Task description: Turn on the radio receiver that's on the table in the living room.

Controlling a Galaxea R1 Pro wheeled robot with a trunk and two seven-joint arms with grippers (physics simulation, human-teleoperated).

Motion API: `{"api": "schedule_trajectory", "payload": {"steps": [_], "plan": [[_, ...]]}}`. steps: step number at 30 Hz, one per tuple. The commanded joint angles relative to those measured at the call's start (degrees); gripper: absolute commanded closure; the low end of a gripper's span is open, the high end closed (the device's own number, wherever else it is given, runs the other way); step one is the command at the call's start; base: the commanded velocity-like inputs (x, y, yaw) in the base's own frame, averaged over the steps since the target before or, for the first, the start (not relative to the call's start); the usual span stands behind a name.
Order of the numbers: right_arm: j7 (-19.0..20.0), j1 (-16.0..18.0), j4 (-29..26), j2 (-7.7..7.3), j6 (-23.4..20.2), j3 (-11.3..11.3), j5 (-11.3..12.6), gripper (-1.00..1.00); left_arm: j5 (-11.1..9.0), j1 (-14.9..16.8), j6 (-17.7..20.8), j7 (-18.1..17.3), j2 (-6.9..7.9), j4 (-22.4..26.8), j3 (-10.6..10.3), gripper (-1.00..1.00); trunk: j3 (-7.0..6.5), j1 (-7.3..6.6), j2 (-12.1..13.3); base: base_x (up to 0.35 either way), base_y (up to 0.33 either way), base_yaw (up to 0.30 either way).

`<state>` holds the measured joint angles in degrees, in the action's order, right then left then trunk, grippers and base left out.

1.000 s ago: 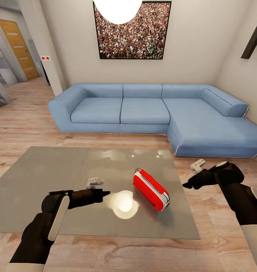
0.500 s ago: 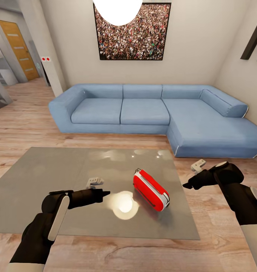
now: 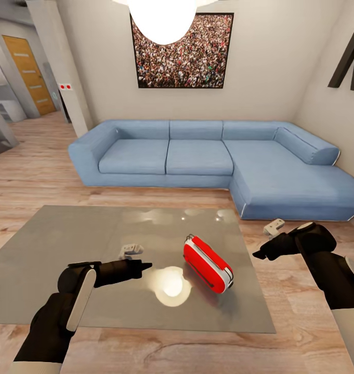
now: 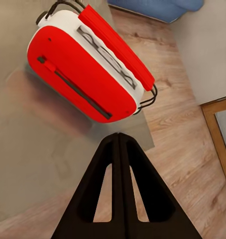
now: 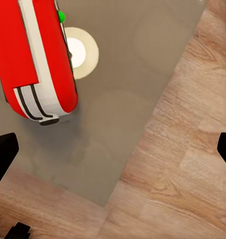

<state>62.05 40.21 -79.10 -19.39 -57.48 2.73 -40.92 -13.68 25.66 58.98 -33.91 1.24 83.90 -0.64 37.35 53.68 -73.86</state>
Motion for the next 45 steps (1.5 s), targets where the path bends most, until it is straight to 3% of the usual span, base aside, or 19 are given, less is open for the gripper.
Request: {"api": "schedule_trajectory", "payload": {"steps": [1,15,45], "plan": [[-0.11,0.0,0.0,-0.01,0.0,0.0,-0.01,-1.0,0.03,0.0,0.0,-0.01,0.0,0.0,-0.02,1.0,-0.09,0.0,0.0,0.0,0.0,0.0],[-2.22,-1.34,0.16,-0.18,0.08,-1.51,-0.13,-1.0,0.24,0.0,0.06,0.01,0.16,-1.09,-0.1,1.0,-1.35,0.0,0.0,0.0,0.0,0.0],[-3.4,-1.37,2.35,-0.64,0.62,-1.78,-0.57,-1.0,0.06,0.0,0.31,0.23,-0.31,-0.49,-0.58,1.0,-4.03,0.0,0.0,0.0,0.0,0.0]]}}
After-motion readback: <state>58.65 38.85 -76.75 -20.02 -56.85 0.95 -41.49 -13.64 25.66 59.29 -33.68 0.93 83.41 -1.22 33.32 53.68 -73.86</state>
